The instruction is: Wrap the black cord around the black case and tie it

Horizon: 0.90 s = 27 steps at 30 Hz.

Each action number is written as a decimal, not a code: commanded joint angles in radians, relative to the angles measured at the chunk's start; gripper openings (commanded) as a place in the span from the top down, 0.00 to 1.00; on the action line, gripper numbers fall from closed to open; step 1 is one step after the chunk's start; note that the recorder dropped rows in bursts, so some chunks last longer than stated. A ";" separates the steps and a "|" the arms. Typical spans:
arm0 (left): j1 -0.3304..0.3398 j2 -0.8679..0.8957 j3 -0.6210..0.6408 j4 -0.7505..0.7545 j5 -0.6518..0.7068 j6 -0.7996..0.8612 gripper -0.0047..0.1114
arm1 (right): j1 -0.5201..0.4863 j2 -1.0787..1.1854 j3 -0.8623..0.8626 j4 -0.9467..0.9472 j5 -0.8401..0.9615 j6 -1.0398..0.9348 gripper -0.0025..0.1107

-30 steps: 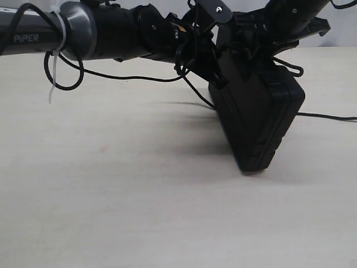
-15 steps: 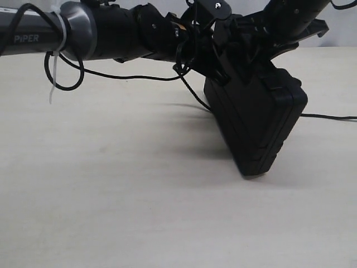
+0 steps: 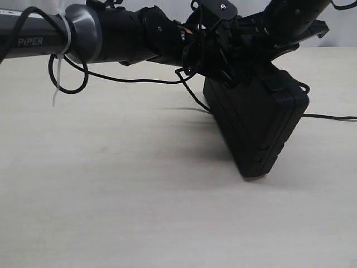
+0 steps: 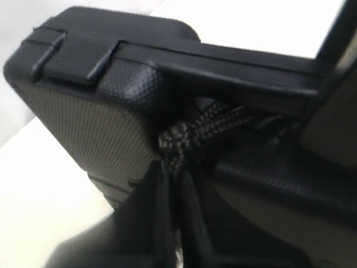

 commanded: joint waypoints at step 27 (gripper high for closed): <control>0.106 0.013 -0.002 0.053 0.219 0.247 0.58 | 0.000 0.005 0.009 0.022 0.042 0.001 0.94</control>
